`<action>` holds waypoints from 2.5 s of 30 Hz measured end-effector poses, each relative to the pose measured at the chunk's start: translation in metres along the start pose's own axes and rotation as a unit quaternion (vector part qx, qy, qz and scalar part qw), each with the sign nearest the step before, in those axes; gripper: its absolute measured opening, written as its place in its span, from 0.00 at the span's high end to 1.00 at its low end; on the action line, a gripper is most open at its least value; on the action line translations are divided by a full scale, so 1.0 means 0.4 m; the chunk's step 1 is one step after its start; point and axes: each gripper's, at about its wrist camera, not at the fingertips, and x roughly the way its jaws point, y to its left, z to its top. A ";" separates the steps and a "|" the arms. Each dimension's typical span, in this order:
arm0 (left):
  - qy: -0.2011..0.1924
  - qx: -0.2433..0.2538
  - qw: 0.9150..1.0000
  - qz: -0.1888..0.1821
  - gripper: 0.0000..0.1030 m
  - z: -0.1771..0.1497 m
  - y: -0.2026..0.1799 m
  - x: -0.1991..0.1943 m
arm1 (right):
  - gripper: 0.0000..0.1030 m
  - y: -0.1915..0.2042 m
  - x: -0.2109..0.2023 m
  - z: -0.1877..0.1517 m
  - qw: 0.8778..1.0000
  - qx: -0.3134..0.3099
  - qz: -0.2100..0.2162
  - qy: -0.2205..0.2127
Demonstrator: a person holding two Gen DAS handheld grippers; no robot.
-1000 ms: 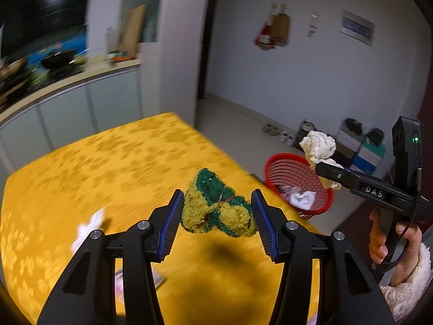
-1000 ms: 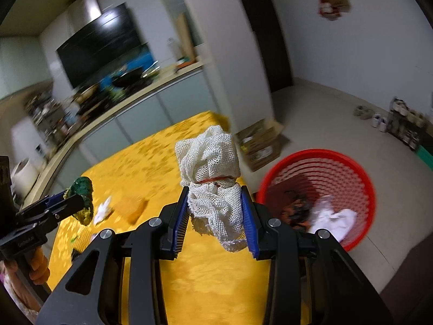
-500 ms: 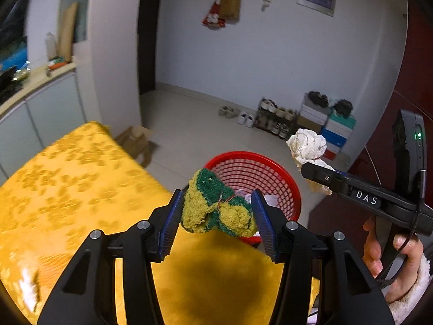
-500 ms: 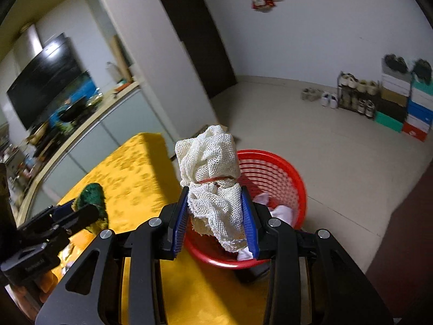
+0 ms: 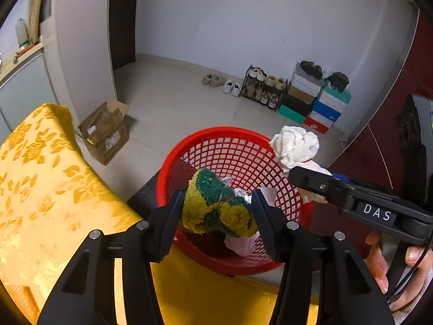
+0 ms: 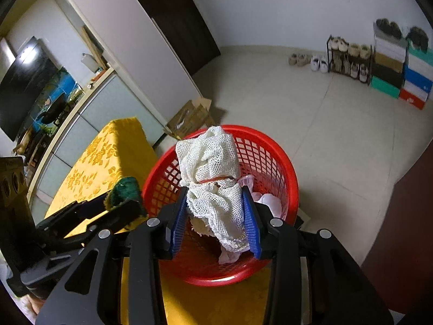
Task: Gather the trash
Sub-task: 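Open both grippers to drop the sponge and mesh net into the basket, then return both tools over the remaining trash on the table, then grasp the black plastic bag with the left gripper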
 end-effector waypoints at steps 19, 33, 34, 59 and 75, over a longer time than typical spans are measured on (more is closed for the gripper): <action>-0.025 -0.021 0.999 0.033 0.23 -0.009 0.030 -0.078 | 0.37 0.012 -0.037 0.017 1.000 0.001 0.025 -0.006; -0.124 -0.079 0.983 0.110 0.20 -0.169 0.138 -0.473 | 0.34 0.217 -0.247 0.030 0.990 -0.094 0.091 -0.057; -0.131 -0.089 0.980 0.121 0.19 -0.190 0.157 -0.506 | 0.34 0.229 -0.256 0.025 0.989 -0.100 0.095 -0.057; -0.110 -0.249 0.932 0.239 0.17 -0.677 0.334 -0.763 | 0.28 0.621 -0.176 -0.246 0.942 -0.285 0.169 0.050; -0.059 -0.258 0.948 0.178 0.52 -0.720 0.334 -0.606 | 0.28 0.768 0.012 -0.440 0.904 -0.367 0.180 0.126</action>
